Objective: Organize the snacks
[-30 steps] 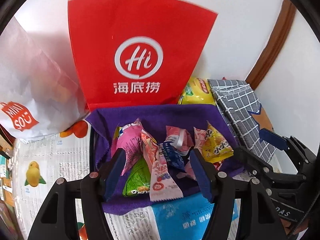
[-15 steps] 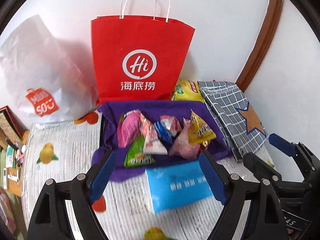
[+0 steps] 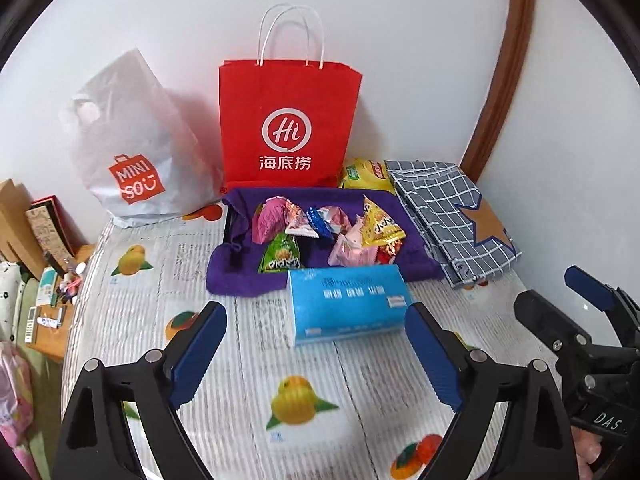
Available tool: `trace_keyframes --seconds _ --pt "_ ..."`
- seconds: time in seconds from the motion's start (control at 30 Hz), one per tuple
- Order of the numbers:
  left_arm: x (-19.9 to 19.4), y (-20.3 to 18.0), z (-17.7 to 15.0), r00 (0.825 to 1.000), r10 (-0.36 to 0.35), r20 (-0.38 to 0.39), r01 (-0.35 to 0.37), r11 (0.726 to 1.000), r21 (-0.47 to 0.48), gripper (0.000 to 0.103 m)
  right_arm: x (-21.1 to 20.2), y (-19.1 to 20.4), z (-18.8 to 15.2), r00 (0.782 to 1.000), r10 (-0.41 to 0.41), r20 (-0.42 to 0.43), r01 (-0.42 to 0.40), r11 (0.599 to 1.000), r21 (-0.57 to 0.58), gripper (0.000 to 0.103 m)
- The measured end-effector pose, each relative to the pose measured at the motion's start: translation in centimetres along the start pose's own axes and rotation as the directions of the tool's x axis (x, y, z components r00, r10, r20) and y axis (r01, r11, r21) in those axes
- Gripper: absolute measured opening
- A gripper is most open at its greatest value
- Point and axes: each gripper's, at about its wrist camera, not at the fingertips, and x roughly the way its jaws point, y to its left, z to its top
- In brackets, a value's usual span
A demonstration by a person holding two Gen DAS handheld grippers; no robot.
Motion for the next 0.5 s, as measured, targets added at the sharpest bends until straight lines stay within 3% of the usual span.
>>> trace_keyframes --seconds 0.5 --pt "-5.0 -3.6 -5.3 0.998 0.032 0.049 -0.033 0.999 0.021 0.091 -6.7 -2.7 -5.3 0.998 -0.046 0.046 0.045 0.999 0.028 0.099"
